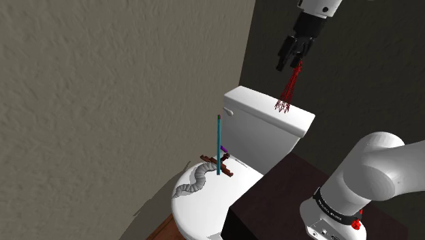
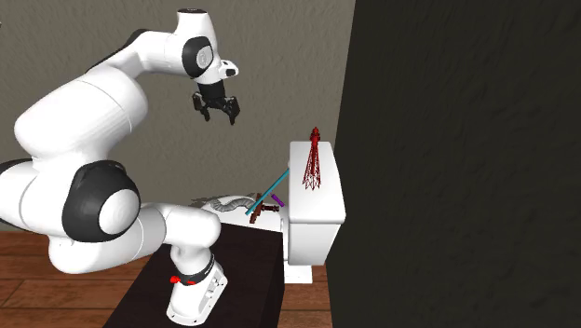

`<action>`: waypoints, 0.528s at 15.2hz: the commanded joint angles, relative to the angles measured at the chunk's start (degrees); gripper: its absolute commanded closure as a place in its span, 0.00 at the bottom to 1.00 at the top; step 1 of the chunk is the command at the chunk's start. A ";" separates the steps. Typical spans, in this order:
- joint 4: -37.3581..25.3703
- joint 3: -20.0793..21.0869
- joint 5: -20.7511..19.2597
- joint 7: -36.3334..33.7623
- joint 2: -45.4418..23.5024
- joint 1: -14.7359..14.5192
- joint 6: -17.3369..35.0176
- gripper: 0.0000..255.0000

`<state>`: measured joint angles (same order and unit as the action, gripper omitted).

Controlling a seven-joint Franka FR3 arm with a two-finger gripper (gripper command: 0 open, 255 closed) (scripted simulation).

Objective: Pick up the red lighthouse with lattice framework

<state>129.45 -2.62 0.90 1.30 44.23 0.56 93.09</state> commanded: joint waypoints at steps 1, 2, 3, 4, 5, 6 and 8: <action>0.00 0.00 0.00 0.00 0.00 0.00 0.00 0.00; -0.02 -1.30 -1.25 2.80 -0.19 -0.09 -0.50 0.00; -0.13 -2.61 -2.53 5.59 -0.47 -0.21 -0.96 0.00; -0.33 -3.91 -3.83 8.39 -0.85 -0.31 -1.35 0.00; -0.62 -5.21 -5.15 11.19 -1.33 -0.44 -1.70 0.00; -0.99 -6.49 -6.46 13.99 -1.90 -0.57 -1.98 0.00; -1.99 -9.03 -9.06 19.59 -3.32 -0.85 -2.38 0.00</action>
<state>128.11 -10.00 -6.63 17.45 42.10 -0.17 90.61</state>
